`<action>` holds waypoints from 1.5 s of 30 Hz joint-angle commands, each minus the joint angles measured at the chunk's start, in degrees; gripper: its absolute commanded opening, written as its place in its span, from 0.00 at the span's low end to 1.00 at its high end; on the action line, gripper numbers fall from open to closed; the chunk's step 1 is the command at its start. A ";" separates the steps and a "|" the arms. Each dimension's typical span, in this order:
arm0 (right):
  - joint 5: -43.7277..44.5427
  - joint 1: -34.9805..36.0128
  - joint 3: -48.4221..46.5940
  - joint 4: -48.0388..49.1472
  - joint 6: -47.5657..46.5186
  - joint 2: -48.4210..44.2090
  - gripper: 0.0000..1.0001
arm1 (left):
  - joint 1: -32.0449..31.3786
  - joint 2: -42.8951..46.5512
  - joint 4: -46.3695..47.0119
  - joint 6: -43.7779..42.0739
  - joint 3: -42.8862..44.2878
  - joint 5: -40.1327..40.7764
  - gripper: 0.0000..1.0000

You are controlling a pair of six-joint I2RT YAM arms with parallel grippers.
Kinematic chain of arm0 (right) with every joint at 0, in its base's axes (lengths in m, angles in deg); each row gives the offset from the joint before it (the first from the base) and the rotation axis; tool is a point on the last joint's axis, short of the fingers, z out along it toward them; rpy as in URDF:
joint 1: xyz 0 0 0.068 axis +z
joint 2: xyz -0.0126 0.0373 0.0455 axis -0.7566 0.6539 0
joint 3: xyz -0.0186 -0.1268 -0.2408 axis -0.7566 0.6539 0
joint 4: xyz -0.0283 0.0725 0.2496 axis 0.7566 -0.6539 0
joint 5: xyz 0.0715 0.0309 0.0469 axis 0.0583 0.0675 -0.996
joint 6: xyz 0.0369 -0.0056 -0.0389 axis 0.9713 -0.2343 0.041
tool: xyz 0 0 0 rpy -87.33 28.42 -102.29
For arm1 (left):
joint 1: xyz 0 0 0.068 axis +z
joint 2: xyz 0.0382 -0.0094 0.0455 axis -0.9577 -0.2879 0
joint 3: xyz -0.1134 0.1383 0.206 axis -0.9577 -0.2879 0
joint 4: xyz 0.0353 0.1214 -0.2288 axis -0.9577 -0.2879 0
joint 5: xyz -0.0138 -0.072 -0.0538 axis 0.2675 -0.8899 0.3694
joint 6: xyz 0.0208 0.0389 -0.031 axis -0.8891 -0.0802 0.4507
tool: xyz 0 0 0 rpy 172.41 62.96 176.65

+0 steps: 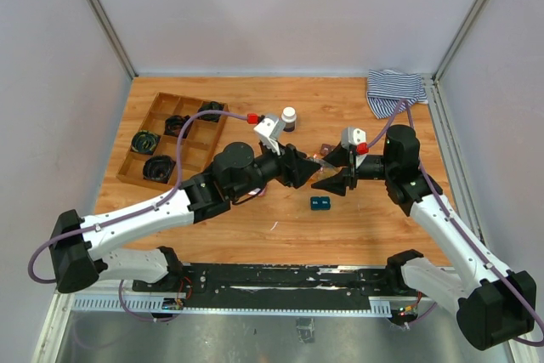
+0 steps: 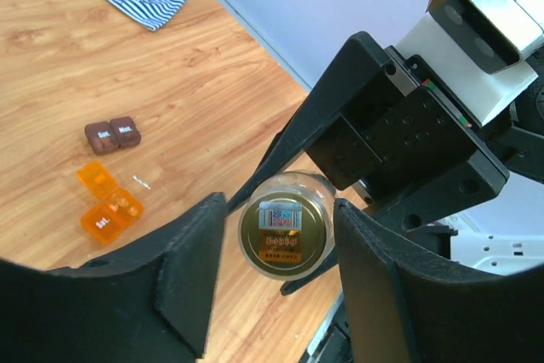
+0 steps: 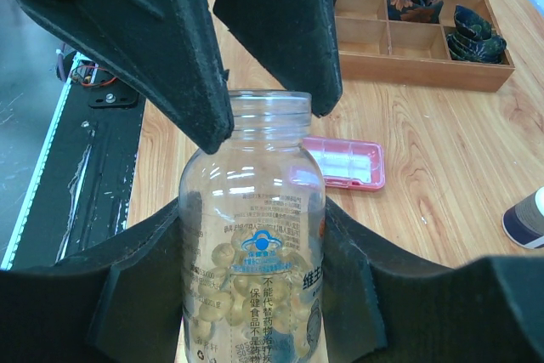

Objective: Sort the pills into containers

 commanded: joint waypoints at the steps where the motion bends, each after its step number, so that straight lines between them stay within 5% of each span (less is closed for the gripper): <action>1: -0.27 -1.37 -0.96 0.45 0.03 -0.58 0.01 | -0.33 -0.70 0.12 -0.35 2.20 -1.76 0.56; 10: -0.33 -1.38 -0.99 0.57 0.17 -0.75 0.01 | -0.27 -1.27 -1.08 -3.14 2.70 -7.18 0.24; 16: -0.42 -1.47 -1.01 0.54 0.21 -0.75 0.01 | -0.28 0.20 1.32 -8.86 0.36 -12.66 0.24; 21: -0.41 -1.43 -1.01 0.61 0.29 -0.66 0.00 | 0.01 1.18 1.49 -13.91 0.23 -16.51 0.39; 26: -0.35 -1.43 -0.97 0.58 0.25 -0.66 0.01 | 0.70 4.33 3.36 -14.70 -0.97 -13.77 0.83; 29: -0.34 -1.56 -1.02 0.59 0.16 -0.58 0.01 | 0.79 8.34 6.96 -11.78 -3.93 -11.89 0.97; 37: -0.28 -1.56 -0.92 0.59 0.16 -0.31 0.01 | 1.11 10.26 8.80 -3.15 -7.95 -7.81 0.99; 45: -0.18 -1.73 -0.90 0.59 0.16 -0.40 0.01 | 1.06 4.62 6.71 -1.50 -5.04 -4.56 0.80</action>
